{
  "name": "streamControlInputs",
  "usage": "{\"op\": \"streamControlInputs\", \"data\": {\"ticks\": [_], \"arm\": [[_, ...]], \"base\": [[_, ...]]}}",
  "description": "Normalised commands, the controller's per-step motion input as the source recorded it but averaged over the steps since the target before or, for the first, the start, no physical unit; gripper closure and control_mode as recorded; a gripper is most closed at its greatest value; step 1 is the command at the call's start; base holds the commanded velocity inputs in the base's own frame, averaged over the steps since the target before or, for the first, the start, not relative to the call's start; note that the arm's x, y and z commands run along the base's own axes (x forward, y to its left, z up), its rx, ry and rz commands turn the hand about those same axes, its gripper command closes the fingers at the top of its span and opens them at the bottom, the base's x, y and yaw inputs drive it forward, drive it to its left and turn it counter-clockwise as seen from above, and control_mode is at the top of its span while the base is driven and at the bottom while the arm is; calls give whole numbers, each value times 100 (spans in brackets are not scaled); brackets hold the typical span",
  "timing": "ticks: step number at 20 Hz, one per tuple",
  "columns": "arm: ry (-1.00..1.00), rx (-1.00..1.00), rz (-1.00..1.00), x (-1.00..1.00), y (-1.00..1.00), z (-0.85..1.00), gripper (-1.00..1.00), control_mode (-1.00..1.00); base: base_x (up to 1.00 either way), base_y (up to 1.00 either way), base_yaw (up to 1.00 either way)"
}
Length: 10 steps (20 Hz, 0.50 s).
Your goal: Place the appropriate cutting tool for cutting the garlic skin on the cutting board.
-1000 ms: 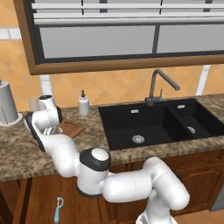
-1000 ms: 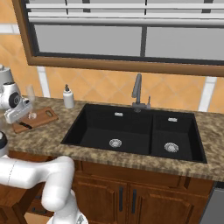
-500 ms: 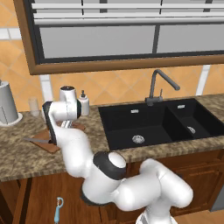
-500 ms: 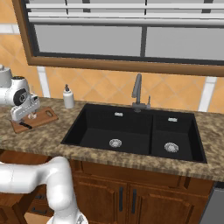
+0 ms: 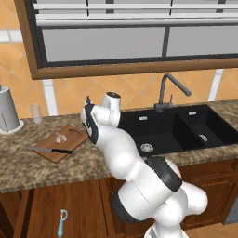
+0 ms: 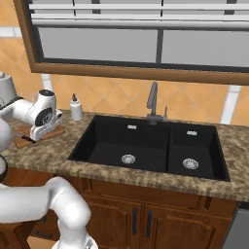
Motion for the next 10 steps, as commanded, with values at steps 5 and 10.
{"op": "streamControlInputs", "data": {"ticks": [5, 10], "arm": [[-5, 21, -5, -53, -100, 18, -100, -100], [-6, 26, -6, -60, -100, 6, -100, -100]], "base": [[0, 0, 0], [0, 0, 0]]}}
